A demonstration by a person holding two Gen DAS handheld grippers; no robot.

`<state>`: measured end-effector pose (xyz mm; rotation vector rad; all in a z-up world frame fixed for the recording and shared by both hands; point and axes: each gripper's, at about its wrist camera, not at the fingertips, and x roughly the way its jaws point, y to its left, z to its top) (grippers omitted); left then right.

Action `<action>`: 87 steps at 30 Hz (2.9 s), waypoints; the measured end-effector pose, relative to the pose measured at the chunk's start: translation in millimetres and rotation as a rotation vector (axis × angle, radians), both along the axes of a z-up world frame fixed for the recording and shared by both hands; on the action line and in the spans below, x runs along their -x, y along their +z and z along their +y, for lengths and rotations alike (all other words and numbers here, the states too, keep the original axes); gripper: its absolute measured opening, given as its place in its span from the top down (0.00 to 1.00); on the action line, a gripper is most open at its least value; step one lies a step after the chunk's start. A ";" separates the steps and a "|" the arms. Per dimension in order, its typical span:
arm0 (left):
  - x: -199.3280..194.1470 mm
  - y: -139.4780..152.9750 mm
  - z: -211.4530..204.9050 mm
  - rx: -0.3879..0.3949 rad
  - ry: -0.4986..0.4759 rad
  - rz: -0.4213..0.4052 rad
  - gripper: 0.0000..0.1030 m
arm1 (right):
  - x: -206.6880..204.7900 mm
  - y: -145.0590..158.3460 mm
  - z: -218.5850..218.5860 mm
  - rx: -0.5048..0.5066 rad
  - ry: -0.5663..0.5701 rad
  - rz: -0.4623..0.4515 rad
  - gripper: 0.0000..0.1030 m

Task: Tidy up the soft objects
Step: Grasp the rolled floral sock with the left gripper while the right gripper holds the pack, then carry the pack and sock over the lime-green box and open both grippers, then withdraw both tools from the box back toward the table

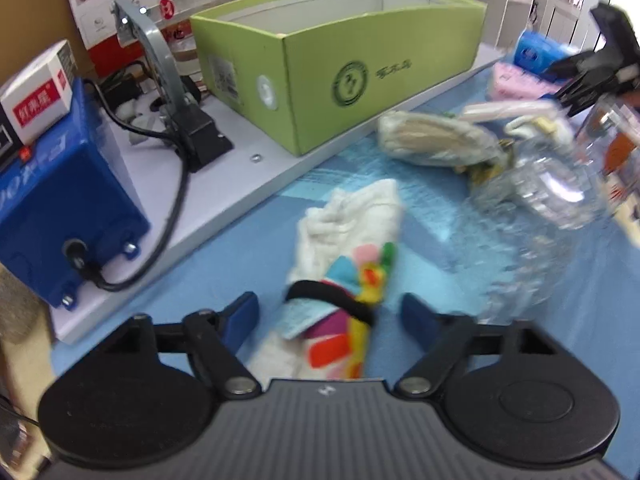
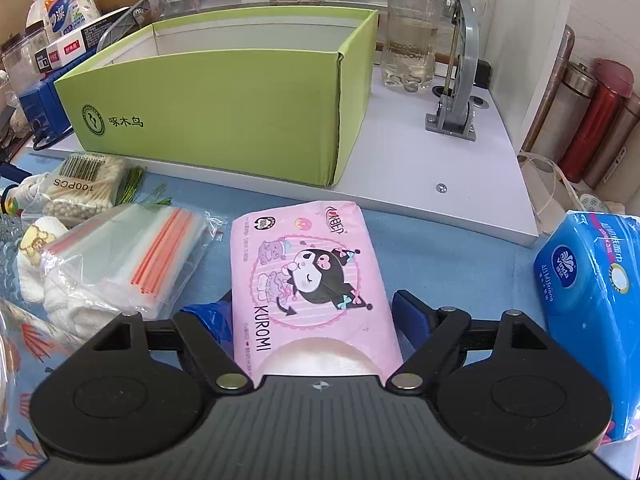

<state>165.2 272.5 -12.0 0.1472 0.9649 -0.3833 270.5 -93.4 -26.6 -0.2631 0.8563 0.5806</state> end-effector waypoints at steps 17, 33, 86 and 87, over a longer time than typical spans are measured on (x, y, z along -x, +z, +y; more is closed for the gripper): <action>-26.9 150.6 -5.7 0.073 0.158 -0.291 0.69 | 12.9 121.4 -5.8 -0.179 0.037 -0.224 0.55; -180.6 82.8 -59.9 -0.059 0.098 -0.200 0.29 | -106.7 73.5 118.7 -0.040 0.152 -0.070 0.48; -9.2 79.7 -72.9 0.031 0.407 -0.167 0.08 | 39.6 73.8 62.3 -0.035 0.202 -0.074 0.38; -25.6 75.7 -75.2 0.046 0.370 -0.113 0.08 | 36.5 72.4 66.8 -0.031 0.219 -0.065 0.38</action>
